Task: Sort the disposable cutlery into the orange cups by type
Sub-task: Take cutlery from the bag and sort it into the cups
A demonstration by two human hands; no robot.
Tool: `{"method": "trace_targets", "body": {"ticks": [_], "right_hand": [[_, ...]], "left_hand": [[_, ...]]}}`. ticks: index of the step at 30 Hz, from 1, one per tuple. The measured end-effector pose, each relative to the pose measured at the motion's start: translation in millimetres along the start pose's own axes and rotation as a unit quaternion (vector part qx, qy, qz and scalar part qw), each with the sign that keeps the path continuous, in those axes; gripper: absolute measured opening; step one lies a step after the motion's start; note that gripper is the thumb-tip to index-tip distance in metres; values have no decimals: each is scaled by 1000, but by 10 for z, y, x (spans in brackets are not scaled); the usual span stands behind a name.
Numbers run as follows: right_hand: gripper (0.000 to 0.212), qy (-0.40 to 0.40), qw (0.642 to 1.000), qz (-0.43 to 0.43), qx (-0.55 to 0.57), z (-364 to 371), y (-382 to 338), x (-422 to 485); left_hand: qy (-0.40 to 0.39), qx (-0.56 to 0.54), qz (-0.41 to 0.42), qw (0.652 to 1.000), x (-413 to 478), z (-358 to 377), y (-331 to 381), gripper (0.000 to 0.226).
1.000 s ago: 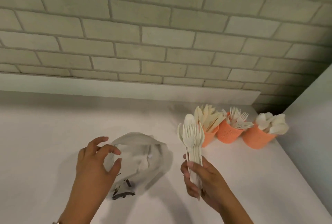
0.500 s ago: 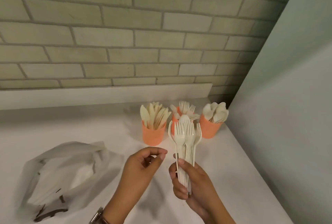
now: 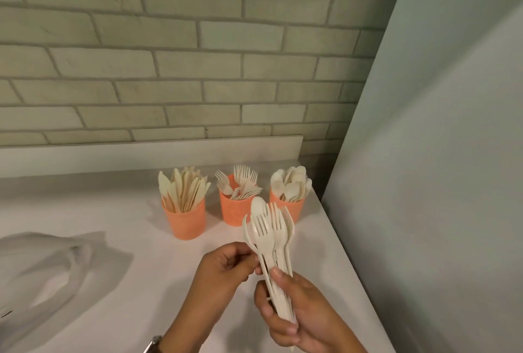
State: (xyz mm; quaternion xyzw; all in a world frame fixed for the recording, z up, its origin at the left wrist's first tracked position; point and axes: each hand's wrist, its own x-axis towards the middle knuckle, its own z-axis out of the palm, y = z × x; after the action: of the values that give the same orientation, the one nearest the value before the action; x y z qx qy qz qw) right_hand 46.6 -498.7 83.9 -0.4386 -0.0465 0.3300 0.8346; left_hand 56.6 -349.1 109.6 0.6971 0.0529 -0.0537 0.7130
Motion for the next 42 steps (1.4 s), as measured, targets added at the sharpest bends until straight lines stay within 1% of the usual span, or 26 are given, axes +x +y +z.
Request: {"method": "trace_targets", "body": {"ticks": [3,6,7,9,11,14,15,17,19,23,27,29,31,32,33,35,37,40,42], "right_hand": [[40,13,997,-17,-80,-71,-55,20],[41,25,984,-39,-171,-91,-117,91],[44,31,980,-38,-194,-105,-132,124],[53,41,971,-31,-232,-135,-139,195],[53,47,968,-32,-246,-150,-126,257],[36,57,968,-57,-236,-158,-112,320],[35,66,969,-71,-229,-164,-107,333],[43,93,968,-93,-213,-179,-89,351],[50,110,967,-105,-202,-198,-61,363],[54,128,971,-104,-176,-216,-22,375],[40,146,975,-107,-132,-218,-41,378],[32,170,974,-116,-93,-241,-68,370],[18,210,968,-127,-57,-302,-115,337],[17,233,963,-130,-44,-350,-143,314],[18,255,957,-132,-36,-401,-170,286],[20,296,944,-139,-33,-494,-217,236],[20,325,934,-147,-36,-548,-257,198],[19,348,923,-154,-61,-575,-308,155],[20,350,921,-151,-80,-575,-331,140]], "left_hand": [[15,14,-12,1000,29,85,-12,23],[37,13,-8,999,56,124,36,27],[44,15,-1,999,66,130,56,27],[63,26,15,998,91,135,75,26],[85,34,24,995,122,136,73,23],[102,9,22,994,179,147,68,24],[99,-11,21,995,198,149,67,24],[81,-44,22,995,240,147,67,21],[74,-54,22,996,280,140,57,21],[98,-50,8,994,349,122,13,17],[112,-70,-22,991,406,122,-23,13],[116,-107,-29,987,473,109,12,13],[129,-146,-10,981,585,71,106,12],[146,-145,14,978,663,50,166,10],[166,-133,43,976,752,41,231,9],[206,-67,92,972,961,77,302,9],[223,10,107,969,1178,186,260,12],[194,139,130,962,1420,393,74,11],[173,236,159,943,1498,507,-36,22]]}}
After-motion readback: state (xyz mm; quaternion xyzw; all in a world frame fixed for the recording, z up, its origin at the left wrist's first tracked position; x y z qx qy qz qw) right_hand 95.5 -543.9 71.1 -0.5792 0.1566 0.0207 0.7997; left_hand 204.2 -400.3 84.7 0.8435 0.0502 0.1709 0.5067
